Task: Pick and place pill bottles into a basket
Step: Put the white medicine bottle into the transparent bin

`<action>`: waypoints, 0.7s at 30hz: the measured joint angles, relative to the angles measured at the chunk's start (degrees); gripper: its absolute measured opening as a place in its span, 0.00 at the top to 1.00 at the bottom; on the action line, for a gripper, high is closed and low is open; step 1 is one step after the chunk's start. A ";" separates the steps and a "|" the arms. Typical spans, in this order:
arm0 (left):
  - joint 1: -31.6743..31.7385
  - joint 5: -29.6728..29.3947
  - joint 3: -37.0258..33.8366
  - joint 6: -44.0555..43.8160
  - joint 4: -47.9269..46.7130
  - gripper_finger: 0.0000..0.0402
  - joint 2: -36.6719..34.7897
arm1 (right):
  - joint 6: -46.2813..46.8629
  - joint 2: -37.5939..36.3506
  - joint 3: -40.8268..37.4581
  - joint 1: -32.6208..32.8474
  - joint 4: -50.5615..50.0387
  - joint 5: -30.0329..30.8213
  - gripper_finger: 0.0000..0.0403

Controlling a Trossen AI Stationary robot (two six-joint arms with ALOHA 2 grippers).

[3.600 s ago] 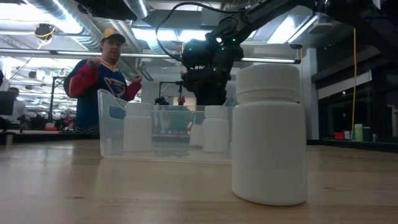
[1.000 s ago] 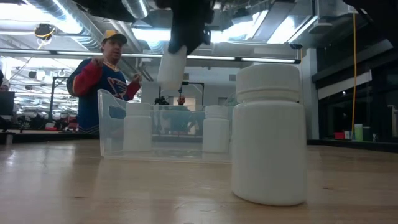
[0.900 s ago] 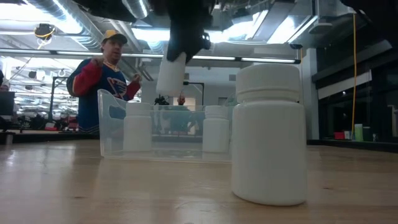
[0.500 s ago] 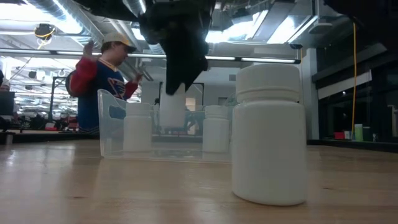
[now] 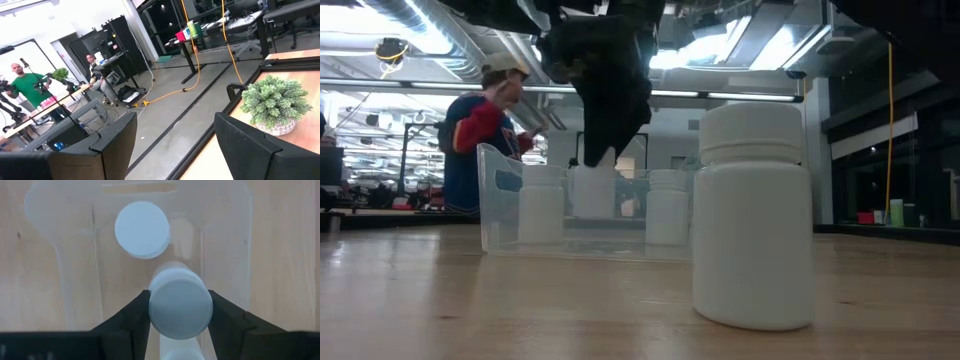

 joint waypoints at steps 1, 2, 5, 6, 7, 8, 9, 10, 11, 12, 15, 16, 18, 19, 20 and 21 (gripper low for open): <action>0.00 0.00 0.00 0.00 0.01 0.35 0.00 | -0.02 -0.02 0.00 -0.07 0.05 -0.02 0.60; 0.00 -0.01 0.00 -0.02 0.03 0.35 -0.02 | -0.07 0.03 0.00 -0.11 0.11 0.02 0.60; 0.00 0.00 0.00 -0.02 0.01 0.35 0.00 | -0.51 0.53 0.00 -0.13 0.43 0.02 0.60; 0.00 -0.02 0.00 -0.04 0.03 0.35 -0.02 | -0.67 0.66 -0.02 -0.13 0.37 0.02 0.60; 0.00 -0.02 0.00 -0.04 0.02 0.35 0.00 | -1.01 0.95 0.00 -0.11 0.72 0.00 0.60; -0.02 -0.02 0.00 -0.04 0.01 0.35 0.00 | -1.12 1.13 0.02 -0.11 0.99 0.00 0.60; 0.00 -0.02 0.00 -0.04 0.01 0.35 0.00 | -1.21 1.31 0.01 -0.10 0.71 0.01 0.60; -0.01 -0.03 0.00 -0.10 0.03 0.35 -0.02 | -1.19 1.42 -0.05 -0.11 0.41 0.00 0.60; 0.00 -0.04 0.00 -0.23 0.03 0.35 -0.02 | -1.17 1.42 -0.07 -0.10 0.58 0.00 0.60; 0.00 -0.03 0.00 -0.22 0.01 0.35 0.00 | -1.18 1.39 -0.06 -0.09 1.14 0.00 0.60; 0.00 -0.04 0.00 -0.24 0.03 0.35 -0.01 | -1.30 1.31 0.00 -0.27 1.14 0.00 0.60; 0.00 -0.04 0.00 -0.22 0.02 0.35 0.00 | -1.32 1.31 0.00 -0.35 1.09 0.00 0.60; 0.00 -0.04 0.00 -0.22 0.06 0.35 -0.02 | -1.51 1.31 0.00 -0.48 1.17 0.00 0.60; 0.00 -0.04 0.00 -0.22 0.03 0.35 -0.01 | -1.51 1.31 0.00 -0.54 1.28 0.00 0.60; 0.00 -0.04 0.00 -0.24 0.03 0.35 0.00 | -1.50 1.31 0.00 -0.60 1.32 0.02 0.60; 0.00 -0.04 0.00 -0.24 0.06 0.35 0.00 | -1.51 1.31 -0.02 -0.70 1.34 0.02 0.60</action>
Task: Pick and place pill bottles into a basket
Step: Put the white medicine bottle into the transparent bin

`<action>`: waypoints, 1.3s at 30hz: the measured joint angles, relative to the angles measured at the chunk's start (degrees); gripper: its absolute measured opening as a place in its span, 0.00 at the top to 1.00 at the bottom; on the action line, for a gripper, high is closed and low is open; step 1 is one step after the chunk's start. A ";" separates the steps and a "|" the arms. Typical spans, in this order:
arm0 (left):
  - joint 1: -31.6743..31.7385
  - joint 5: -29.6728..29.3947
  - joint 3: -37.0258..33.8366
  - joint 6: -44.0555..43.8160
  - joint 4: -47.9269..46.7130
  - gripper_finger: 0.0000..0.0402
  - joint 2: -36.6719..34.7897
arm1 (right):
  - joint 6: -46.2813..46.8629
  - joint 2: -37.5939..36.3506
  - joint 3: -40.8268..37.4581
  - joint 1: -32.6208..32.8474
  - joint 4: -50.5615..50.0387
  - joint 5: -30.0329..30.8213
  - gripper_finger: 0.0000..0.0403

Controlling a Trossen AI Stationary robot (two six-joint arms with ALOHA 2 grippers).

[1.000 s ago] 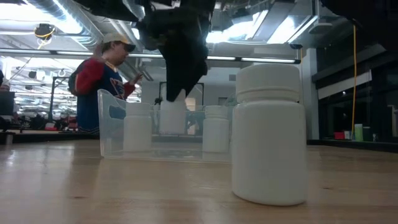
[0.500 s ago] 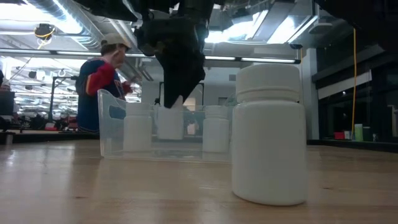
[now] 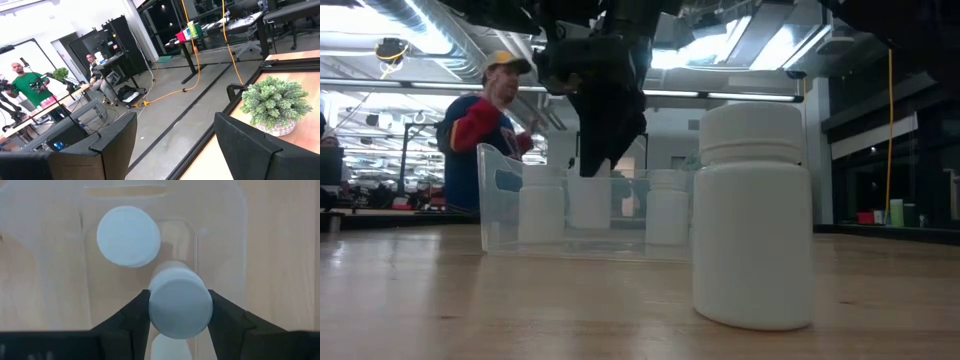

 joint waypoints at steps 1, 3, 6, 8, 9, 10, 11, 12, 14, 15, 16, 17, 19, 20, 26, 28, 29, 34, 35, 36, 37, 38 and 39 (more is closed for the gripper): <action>0.00 -0.02 0.00 0.02 0.00 0.35 0.00 | -0.05 0.00 0.00 -0.14 0.07 -0.02 0.60; 0.00 0.00 0.00 0.03 -0.02 0.35 0.00 | -0.01 0.00 -0.01 -0.33 0.27 -0.02 0.60; 0.00 0.00 0.00 -0.29 0.00 0.35 -0.02 | 0.17 0.00 -1.62 -0.41 1.75 -0.02 0.60; 0.00 -0.02 0.00 -0.31 0.00 0.35 -0.02 | 0.22 0.07 -1.75 -0.41 0.94 -0.04 0.60; 0.00 -0.02 0.00 -0.31 0.00 0.35 -0.02 | 0.19 0.04 -1.71 -0.41 0.93 -0.10 0.60; 0.00 0.00 0.00 -0.32 -0.02 0.35 -0.02 | 0.21 0.00 -1.68 -0.41 0.94 -0.10 0.60; 0.00 0.00 0.00 -0.36 0.00 0.35 -0.02 | 0.29 -0.01 -1.68 -0.41 0.95 -0.10 0.60; 0.00 -0.02 0.00 -0.36 0.00 0.35 -0.02 | 0.46 0.00 -1.68 -0.41 1.04 -0.10 0.60; 0.00 -0.01 0.00 -0.36 -0.01 0.35 -0.02 | 1.22 0.00 -1.68 -0.41 1.36 -0.13 0.60; -0.01 -0.01 0.00 -0.37 0.00 0.35 -0.02 | 1.43 -0.02 -1.68 -0.41 1.31 -0.18 0.60; 0.00 -0.02 0.00 -0.35 0.00 0.35 -0.02 | 1.61 -0.02 -1.68 -0.41 1.23 -0.20 0.60; 0.00 -0.02 0.00 -0.35 -0.01 0.35 -0.02 | 1.73 -0.02 -1.68 -0.41 1.13 -0.30 0.59; 0.00 -0.02 0.00 -0.37 0.00 0.35 -0.02 | 1.76 -0.02 -1.68 -0.41 1.24 -1.40 0.56; 0.00 -0.02 0.00 -0.37 0.00 0.35 -0.02 | 1.80 -0.02 -1.68 -0.41 1.39 -1.57 0.54; 0.00 -0.02 0.00 -0.40 0.00 0.35 -0.02 | 2.29 -0.02 -1.68 -0.41 1.35 -1.73 0.40; -0.01 -0.02 0.00 -0.42 0.00 0.35 -0.02 | 2.95 -0.02 -1.68 -0.41 1.36 -2.28 0.37; 0.00 -0.01 0.00 -0.42 -0.01 0.35 -0.02 | 3.24 -0.02 -1.68 -0.41 1.37 -2.75 0.35; 0.00 0.00 0.00 -0.42 0.00 0.35 -0.02 | 4.73 -0.57 -1.66 -0.41 0.69 -3.23 0.29; 0.00 0.00 0.00 -0.42 -0.02 0.35 -0.02 | 4.89 -1.01 -1.44 -0.41 0.40 -3.21 0.29; 0.00 0.00 0.00 -0.42 -0.02 0.35 -0.02 | 4.91 -1.49 -1.15 -0.41 -0.12 -3.19 0.29; 0.00 0.00 0.00 -0.43 -0.02 0.35 -0.02 | 4.90 -1.85 -0.57 -0.41 -0.47 -3.14 0.29; -0.01 0.00 0.00 -0.42 -0.02 0.35 -0.02 | 4.89 -2.26 0.12 -0.41 -0.87 -2.74 0.29; 0.00 0.02 0.00 -0.42 -0.04 0.35 -0.02 | 4.90 -2.47 1.08 -0.40 -1.96 -1.83 0.28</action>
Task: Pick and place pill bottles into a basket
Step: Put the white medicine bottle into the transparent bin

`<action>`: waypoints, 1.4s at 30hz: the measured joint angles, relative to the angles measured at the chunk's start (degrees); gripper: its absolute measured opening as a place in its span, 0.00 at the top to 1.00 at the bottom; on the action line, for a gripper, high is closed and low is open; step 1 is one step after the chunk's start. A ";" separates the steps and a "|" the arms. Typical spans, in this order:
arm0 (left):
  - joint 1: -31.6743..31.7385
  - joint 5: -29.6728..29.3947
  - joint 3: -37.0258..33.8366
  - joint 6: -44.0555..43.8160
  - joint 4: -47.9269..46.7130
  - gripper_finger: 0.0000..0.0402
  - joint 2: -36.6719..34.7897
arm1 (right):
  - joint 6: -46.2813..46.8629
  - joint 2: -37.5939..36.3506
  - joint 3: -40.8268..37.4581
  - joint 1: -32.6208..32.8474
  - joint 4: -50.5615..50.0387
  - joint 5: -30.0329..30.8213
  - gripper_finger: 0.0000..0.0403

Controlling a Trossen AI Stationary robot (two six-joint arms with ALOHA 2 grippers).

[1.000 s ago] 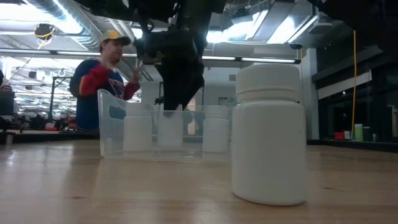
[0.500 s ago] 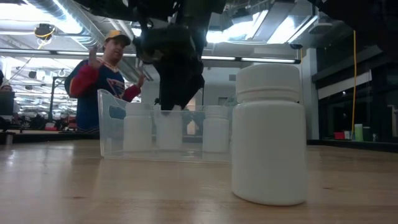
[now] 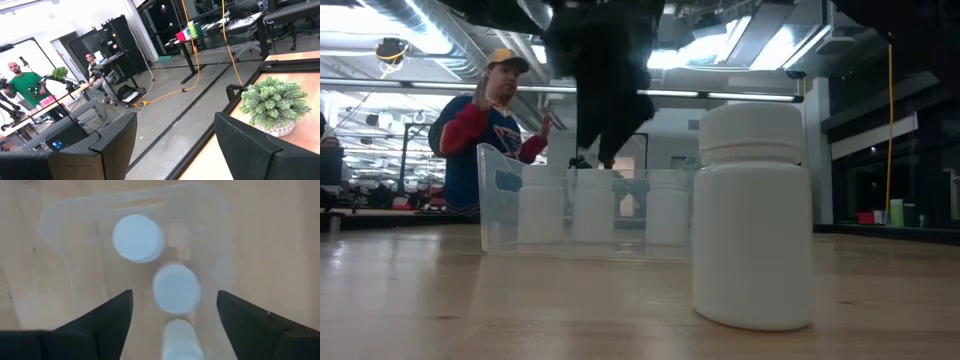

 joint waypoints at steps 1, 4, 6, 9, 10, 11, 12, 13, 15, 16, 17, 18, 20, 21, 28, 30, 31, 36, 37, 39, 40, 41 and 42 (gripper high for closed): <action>0.00 0.16 0.00 0.00 0.02 0.35 0.00 | 0.04 -0.02 1.44 0.03 -1.43 1.11 0.28; -0.02 0.96 0.00 0.01 0.01 0.35 0.02 | 0.01 -0.16 6.93 0.03 -6.93 4.93 0.28; -0.01 1.06 0.00 0.04 0.02 0.35 0.00 | 0.56 -2.65 5.71 0.01 -6.14 6.81 0.28; -0.32 1.07 0.00 0.30 0.06 0.35 -0.14 | 3.11 -5.45 5.79 0.01 -7.56 9.46 0.28; -0.60 1.03 -0.02 0.83 -0.04 0.35 -0.34 | 3.63 -6.34 6.02 0.03 -8.23 10.81 0.28; -0.91 0.92 -0.02 1.34 -0.02 0.35 -0.49 | 4.34 -7.55 6.05 0.07 -8.37 12.17 0.28; -1.23 0.90 -0.02 1.90 0.13 0.35 -0.56 | 4.63 -8.79 6.05 0.24 -8.22 13.71 0.28; -1.49 0.93 -0.02 2.59 0.03 0.35 -0.65 | 4.92 -9.75 6.14 0.40 -8.06 15.43 0.28; -2.06 0.89 -0.02 3.57 0.02 0.35 -0.73 | 6.03 -11.98 6.16 0.80 -7.95 19.71 0.28; -2.22 0.88 -0.02 3.70 0.00 0.35 -0.76 | 6.41 -12.89 6.16 1.09 -7.96 21.91 0.28; -2.42 0.88 -0.02 3.69 0.02 0.35 -0.76 | 6.68 -13.89 6.16 1.32 -7.97 23.80 0.28; -2.49 0.90 -0.02 3.63 -0.04 0.35 -0.76 | 7.18 -14.87 6.13 1.60 -8.21 25.83 0.28; -2.49 0.88 -0.02 3.65 0.00 0.35 -0.76 | 7.44 -16.91 6.13 2.21 -8.67 29.32 0.28; -2.49 0.87 -0.02 3.63 -0.02 0.35 -0.76 | 7.40 -17.74 6.15 2.51 -8.81 31.00 0.28; -4.34 1.76 1.33 2.85 -0.90 0.35 -5.94 | 9.71 -21.76 6.13 3.70 -14.76 38.16 0.28; -4.71 6.61 1.92 1.86 -2.63 0.35 -8.78 | 10.11 -21.99 6.13 3.66 -17.10 39.51 0.28; -4.82 10.48 2.10 1.16 -4.08 0.35 -10.15 | 9.84 -21.96 6.13 3.65 -17.86 39.84 0.28; -4.79 30.45 2.16 -10.97 -9.80 0.35 -14.09 | 4.31 -21.79 6.07 2.34 -17.97 41.29 0.28; -4.79 33.45 2.14 -13.56 -10.77 0.35 -14.21 | 3.22 -21.74 6.07 1.95 -18.01 41.30 0.28; -4.79 38.38 2.14 -18.34 -11.94 0.35 -14.15 | 0.31 -21.66 6.06 1.10 -18.01 41.32 0.28; -4.79 40.14 2.14 -20.50 -12.42 0.35 -14.01 | -1.23 -21.68 6.05 0.65 -18.02 41.34 0.28; -4.79 41.30 2.14 -22.52 -12.48 0.35 -13.77 | -2.69 -21.82 6.05 0.17 -18.02 41.35 0.28; -4.79 42.05 2.14 -24.55 -12.49 0.35 -13.51 | -4.15 -21.90 6.05 -0.33 -18.01 41.33 0.28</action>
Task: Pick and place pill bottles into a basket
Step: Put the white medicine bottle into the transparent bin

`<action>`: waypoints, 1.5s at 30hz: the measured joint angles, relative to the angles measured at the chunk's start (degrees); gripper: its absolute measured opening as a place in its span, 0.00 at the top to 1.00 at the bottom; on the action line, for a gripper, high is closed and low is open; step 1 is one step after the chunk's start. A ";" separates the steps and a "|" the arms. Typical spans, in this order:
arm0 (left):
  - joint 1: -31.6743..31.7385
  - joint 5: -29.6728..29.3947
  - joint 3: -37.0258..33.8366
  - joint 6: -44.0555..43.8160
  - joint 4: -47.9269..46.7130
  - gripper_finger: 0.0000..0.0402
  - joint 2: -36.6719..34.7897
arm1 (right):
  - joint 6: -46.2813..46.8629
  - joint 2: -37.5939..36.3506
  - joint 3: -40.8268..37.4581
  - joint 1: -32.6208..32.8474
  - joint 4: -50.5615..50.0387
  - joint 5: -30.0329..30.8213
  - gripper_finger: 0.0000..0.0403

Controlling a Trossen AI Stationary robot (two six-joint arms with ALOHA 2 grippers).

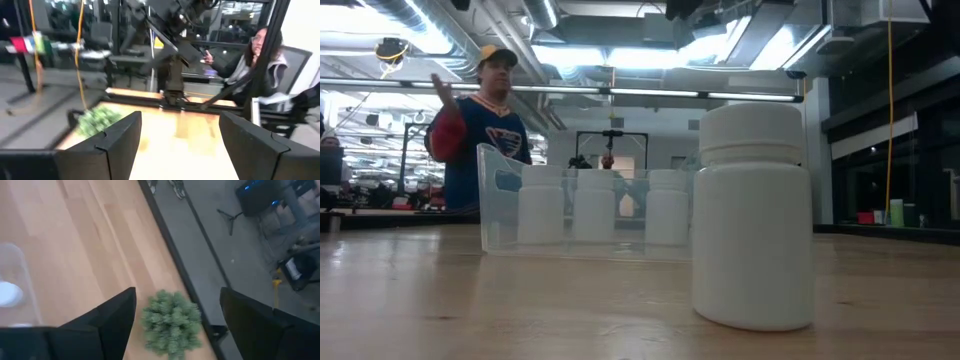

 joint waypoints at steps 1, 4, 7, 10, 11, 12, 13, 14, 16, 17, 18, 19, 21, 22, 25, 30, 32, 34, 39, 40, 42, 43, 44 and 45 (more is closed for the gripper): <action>0.00 0.18 0.00 -1.50 -0.08 0.35 0.12 | -1.28 -0.08 0.00 -0.51 0.04 0.02 0.28; 0.00 -0.78 0.00 -5.29 0.15 0.35 0.39 | -4.66 -0.57 -0.02 -2.06 0.10 -0.92 0.28; 0.00 -0.42 0.00 -7.91 1.16 0.35 0.39 | -6.57 -1.97 -0.02 -3.42 1.24 -4.14 0.28; -0.15 3.65 0.00 -8.60 1.82 0.35 0.12 | -7.83 -4.09 -0.02 -4.13 4.12 -7.15 0.28; -0.17 5.51 0.00 -8.90 1.81 0.35 0.11 | -7.99 -5.02 0.00 -4.13 5.47 -7.75 0.28; -0.15 7.36 0.00 -9.25 1.79 0.35 0.13 | -8.14 -5.78 -0.01 -4.11 5.99 -8.24 0.28; -0.17 9.20 -0.02 -9.66 1.62 0.35 0.10 | -8.43 -6.42 0.00 -4.10 6.57 -8.33 0.28; -0.15 11.26 -0.02 -10.30 1.57 0.35 0.07 | -8.52 -7.39 0.00 -4.10 7.14 -9.13 0.28; -0.16 15.61 -0.01 -11.97 0.54 0.35 0.06 | -8.26 -8.60 0.01 -4.10 7.73 -11.16 0.28; -0.15 18.05 0.00 -13.13 -0.88 0.35 -0.04 | -8.02 -9.23 0.02 -4.10 7.88 -12.19 0.28; -0.17 20.27 0.00 -14.58 -2.90 0.35 -0.15 | -7.96 -9.55 0.02 -4.10 7.62 -12.78 0.28; -0.17 22.14 0.00 -16.07 -5.51 0.35 -0.15 | -7.94 -9.86 0.02 -4.10 7.39 -12.92 0.28; -0.17 24.66 -0.02 -19.11 -11.94 0.34 -0.11 | -7.91 -10.42 -0.42 -4.08 6.52 -13.26 0.28; -0.19 25.28 -0.02 -20.16 -15.18 0.34 -0.11 | -7.70 -10.76 -0.89 -4.08 6.17 -13.66 0.28; -0.28 27.67 -0.04 -20.85 -22.05 0.33 -0.11 | -5.32 -12.96 -4.94 -3.86 5.38 -14.14 0.28; -0.33 31.01 -0.04 -18.95 -23.08 0.33 -0.96 | -1.30 -22.68 -19.74 -3.40 12.36 -14.09 0.28; -0.33 31.29 -0.04 -18.95 -23.37 0.33 -1.20 | -0.49 -28.58 -29.10 -2.86 18.94 -14.08 0.28; -0.33 31.33 -0.04 -19.04 -24.87 0.33 -1.44 | -0.38 -34.50 -38.93 -2.26 27.31 -14.67 0.28; -0.33 31.41 -0.04 -21.97 -29.38 0.33 -1.45 | 2.61 -46.73 -58.00 -1.79 49.17 -20.44 0.28; -0.33 31.44 -0.04 -22.58 -29.84 0.33 -1.32 | 2.82 -47.96 -60.37 -1.79 52.16 -20.99 0.28; -0.33 31.58 -0.04 -23.94 -30.62 0.33 -1.18 | 2.72 -49.71 -63.95 -1.61 56.69 -21.57 0.28; -0.33 31.64 -0.04 -24.67 -31.04 0.33 -1.15 | 2.53 -50.28 -65.19 -1.52 58.06 -21.58 0.28; -0.33 31.71 -0.04 -25.22 -31.25 0.33 -1.03 | 2.34 -50.68 -66.11 -1.50 59.11 -21.62 0.28; -0.33 31.72 -0.04 -25.79 -31.26 0.33 -0.74 | 2.03 -50.80 -66.71 -1.50 59.93 -21.61 0.28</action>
